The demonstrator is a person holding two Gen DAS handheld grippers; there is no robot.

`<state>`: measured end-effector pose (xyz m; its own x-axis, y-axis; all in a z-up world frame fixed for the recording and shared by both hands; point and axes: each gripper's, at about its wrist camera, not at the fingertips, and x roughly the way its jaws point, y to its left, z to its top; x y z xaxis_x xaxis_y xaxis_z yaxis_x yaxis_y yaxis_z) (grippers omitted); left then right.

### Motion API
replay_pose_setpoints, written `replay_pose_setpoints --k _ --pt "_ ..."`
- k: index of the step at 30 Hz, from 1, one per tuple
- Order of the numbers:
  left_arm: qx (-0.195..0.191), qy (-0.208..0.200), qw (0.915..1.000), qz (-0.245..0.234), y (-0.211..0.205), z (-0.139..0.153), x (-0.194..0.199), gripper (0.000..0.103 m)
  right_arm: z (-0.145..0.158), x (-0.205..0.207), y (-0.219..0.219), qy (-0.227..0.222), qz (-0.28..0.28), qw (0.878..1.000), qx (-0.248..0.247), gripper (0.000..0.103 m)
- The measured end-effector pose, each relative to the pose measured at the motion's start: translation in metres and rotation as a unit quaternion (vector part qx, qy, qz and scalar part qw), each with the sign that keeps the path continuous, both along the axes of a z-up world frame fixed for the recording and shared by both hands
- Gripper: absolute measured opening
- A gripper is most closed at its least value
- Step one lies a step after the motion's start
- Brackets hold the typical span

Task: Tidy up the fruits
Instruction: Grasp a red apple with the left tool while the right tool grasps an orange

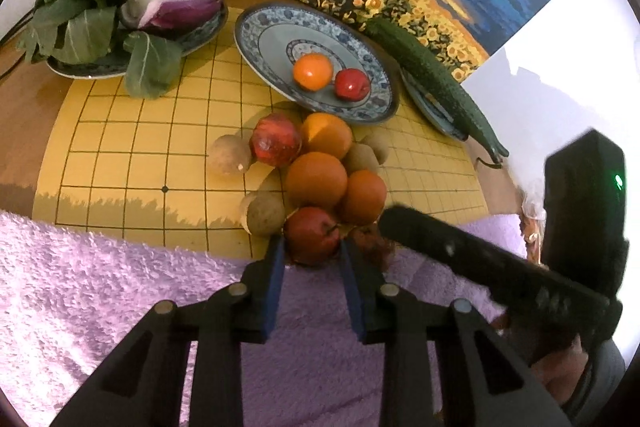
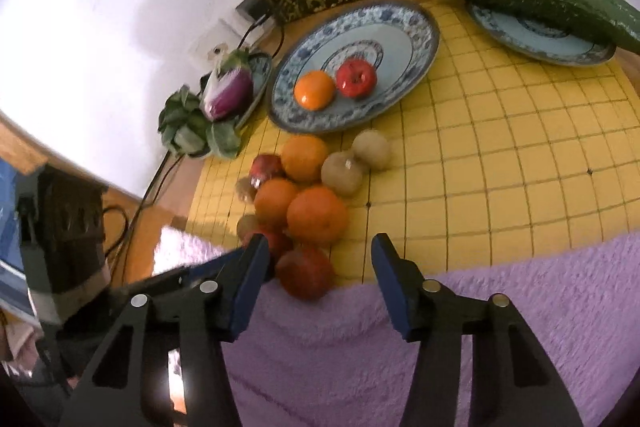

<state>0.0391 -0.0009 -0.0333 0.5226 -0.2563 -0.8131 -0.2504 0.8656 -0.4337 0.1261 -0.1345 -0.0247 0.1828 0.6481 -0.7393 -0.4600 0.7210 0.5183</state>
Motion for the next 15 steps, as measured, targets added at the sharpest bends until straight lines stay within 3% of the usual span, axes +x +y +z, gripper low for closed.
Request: replay_pose_setpoints --k 3,5,6,15 --pt "0.003 -0.007 1.0000 -0.001 0.001 0.007 -0.004 0.029 0.000 0.006 0.008 0.001 0.000 1.000 -0.003 0.052" --pt "0.004 -0.010 0.9999 0.000 0.003 0.009 -0.004 0.029 -0.003 0.008 0.014 0.004 0.001 1.000 -0.009 0.038" --pt "0.005 -0.011 0.9999 0.000 0.005 0.010 -0.005 0.029 -0.005 0.008 0.016 0.008 0.001 1.000 -0.009 0.036" --pt "0.015 -0.016 0.9998 0.006 0.013 0.016 -0.004 0.029 0.000 0.004 0.015 -0.006 -0.003 1.000 -0.022 0.033"
